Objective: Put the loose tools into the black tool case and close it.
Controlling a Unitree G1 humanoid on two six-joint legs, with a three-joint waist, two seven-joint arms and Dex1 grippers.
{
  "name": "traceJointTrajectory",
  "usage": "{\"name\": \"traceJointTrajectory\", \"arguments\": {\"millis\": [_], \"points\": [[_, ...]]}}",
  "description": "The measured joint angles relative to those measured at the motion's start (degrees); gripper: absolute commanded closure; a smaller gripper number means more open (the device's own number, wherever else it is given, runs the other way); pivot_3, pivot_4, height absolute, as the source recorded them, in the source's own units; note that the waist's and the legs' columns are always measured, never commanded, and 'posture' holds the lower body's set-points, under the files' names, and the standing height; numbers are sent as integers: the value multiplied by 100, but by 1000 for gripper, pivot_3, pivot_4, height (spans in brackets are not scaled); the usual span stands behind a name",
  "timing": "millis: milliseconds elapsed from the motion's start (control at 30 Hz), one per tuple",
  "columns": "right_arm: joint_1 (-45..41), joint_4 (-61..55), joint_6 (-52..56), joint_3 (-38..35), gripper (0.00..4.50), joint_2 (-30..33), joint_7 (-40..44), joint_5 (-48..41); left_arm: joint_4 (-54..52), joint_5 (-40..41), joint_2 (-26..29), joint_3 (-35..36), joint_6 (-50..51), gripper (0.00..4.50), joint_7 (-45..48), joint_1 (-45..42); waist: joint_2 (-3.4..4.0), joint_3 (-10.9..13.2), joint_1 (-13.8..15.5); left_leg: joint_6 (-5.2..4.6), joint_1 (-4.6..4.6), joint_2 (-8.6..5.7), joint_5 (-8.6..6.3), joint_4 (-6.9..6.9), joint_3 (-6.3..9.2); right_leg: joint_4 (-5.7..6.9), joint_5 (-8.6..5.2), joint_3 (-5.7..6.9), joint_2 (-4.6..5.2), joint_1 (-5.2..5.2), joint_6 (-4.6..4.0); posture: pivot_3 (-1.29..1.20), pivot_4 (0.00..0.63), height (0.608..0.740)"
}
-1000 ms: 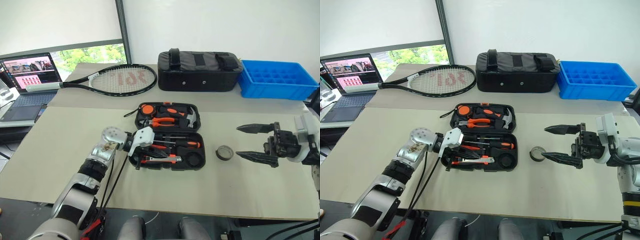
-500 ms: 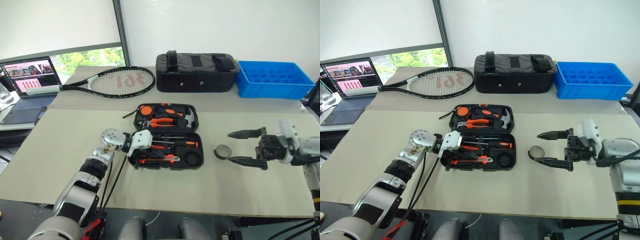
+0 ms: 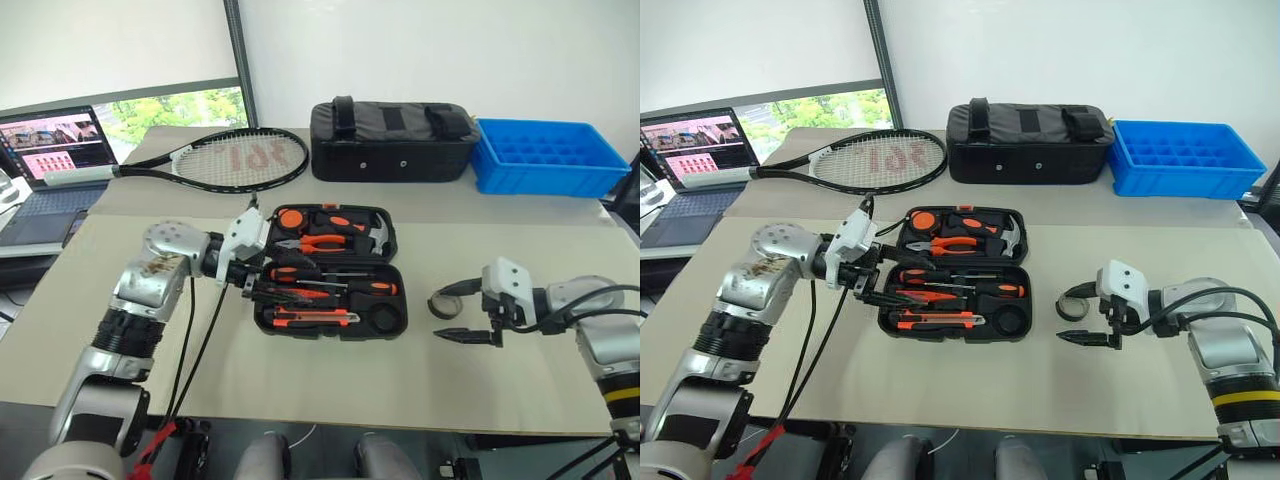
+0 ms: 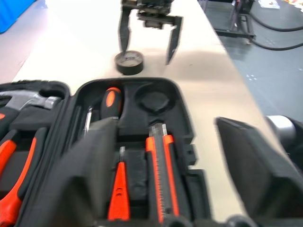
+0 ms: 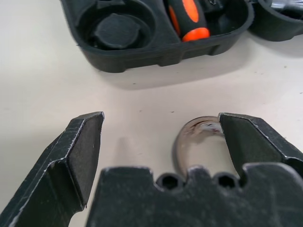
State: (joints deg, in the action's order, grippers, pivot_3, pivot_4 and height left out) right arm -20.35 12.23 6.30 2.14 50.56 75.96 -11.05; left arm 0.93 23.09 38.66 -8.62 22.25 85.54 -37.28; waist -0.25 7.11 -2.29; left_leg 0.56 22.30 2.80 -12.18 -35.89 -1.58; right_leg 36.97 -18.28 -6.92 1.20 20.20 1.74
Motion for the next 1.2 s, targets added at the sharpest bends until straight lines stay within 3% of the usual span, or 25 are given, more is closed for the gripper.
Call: {"name": "traceJointTrajectory", "arguments": {"millis": [100, 433, 600, 800, 967, 1133, 1200], "points": [[-145, 201, 70, 112, 1043, 9, -11, 141, -707, 304, 398, 192, 490, 0, -50, 96, -2, 1, -12, 0, -6, 1, 0, 2, 0, 0, -1, 0, 0, -3, -1, 0, 150, 708], [-369, 639, -172, 415, 4484, -36, 35, 474, -1675, 685, 784, 312, 1089, 0, -455, 444, -3, 3, -28, 0, -7, 1, 0, 2, -2, 0, -1, -4, -1, -1, -1, 0, 150, 708], [-481, 496, -150, 407, 4484, -113, 44, 377, -1794, 696, 932, 321, 1175, 0, -591, 639, -4, 3, -25, 0, -7, 3, 0, 2, -2, 1, -1, -2, -2, -1, -2, 0, 150, 708], [-687, -679, 382, 440, 4484, -165, 162, 59, -2058, 914, 1135, 696, 1375, 0, -852, 994, -3, 6, -19, 0, -6, 5, 0, 5, 0, 1, -1, 1, -1, 3, -2, 0, 150, 708], [-699, -1534, 886, 777, 4484, -311, 255, -124, -2187, 1082, 1186, 880, 1457, 0, -1012, 1171, -5, 7, 3, 0, -5, 4, 0, 4, 1, 1, -2, 4, 1, 2, -1, 0, 150, 708], [-799, -1635, 1006, 1349, 4484, -641, 241, 36, -2273, 1105, 1269, 938, 1476, 0, -1106, 1273, -10, 8, 0, 0, -5, 4, 0, 4, 1, 2, -3, 4, 1, 6, -2, 0, 150, 708], [-811, -1575, 1005, 1425, 3724, -644, 273, 81, -2273, 1105, 1281, 942, 1476, 0, -1124, 1295, -10, 8, 2, 0, -4, 4, 0, 4, 1, 1, -2, 4, 1, 6, -2, 0, 150, 708]]}}
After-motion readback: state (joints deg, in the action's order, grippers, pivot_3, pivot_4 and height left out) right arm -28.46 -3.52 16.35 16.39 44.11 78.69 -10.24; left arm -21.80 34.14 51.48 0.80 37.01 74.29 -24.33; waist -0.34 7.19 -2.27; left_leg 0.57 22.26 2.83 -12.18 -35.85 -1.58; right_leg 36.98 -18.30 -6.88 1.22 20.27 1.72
